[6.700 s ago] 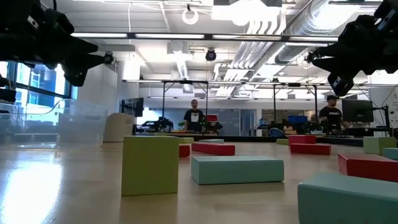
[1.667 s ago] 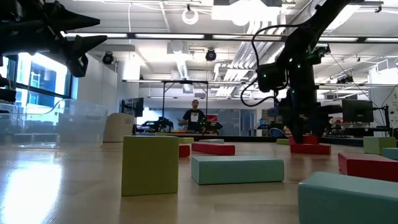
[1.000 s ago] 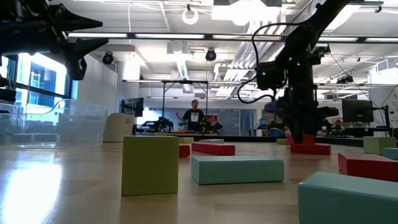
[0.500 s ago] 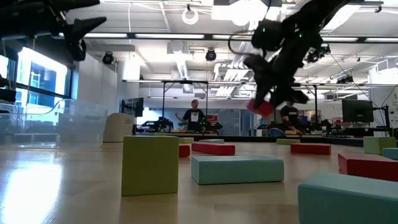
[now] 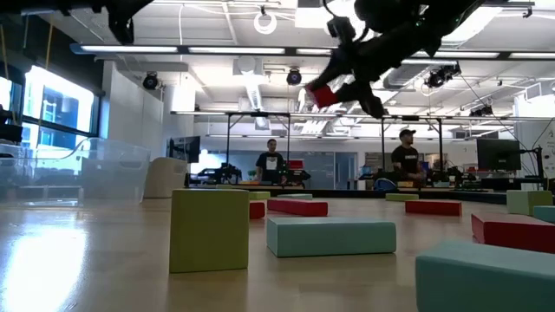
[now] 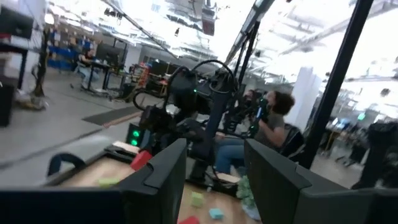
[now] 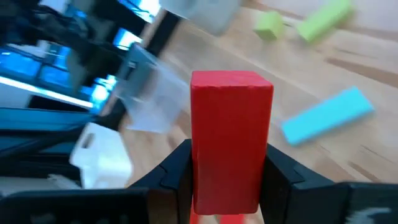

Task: Sort & place blocks by color
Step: Put the red block into the transparent bin

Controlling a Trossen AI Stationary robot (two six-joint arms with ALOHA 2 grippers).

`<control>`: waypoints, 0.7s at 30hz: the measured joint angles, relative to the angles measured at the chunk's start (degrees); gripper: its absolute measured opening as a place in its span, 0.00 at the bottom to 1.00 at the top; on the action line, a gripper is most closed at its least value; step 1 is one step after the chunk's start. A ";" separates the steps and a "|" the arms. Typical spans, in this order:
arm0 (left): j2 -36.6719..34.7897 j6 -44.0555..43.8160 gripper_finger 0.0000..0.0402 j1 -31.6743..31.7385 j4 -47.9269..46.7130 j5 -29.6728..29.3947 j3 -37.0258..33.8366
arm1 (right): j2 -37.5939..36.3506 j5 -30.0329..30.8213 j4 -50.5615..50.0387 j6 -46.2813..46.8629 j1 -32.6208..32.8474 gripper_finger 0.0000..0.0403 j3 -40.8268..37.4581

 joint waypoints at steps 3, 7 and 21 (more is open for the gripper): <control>3.16 4.31 0.37 0.02 0.00 -0.26 3.21 | 0.02 -0.86 4.41 0.02 0.83 0.27 0.00; 7.42 10.35 0.38 0.02 0.01 -0.42 6.64 | 0.02 -0.84 9.15 -0.01 2.11 0.27 0.00; 21.32 4.20 0.60 0.04 4.11 -0.42 12.53 | 0.02 5.43 0.81 -17.08 9.53 0.27 13.79</control>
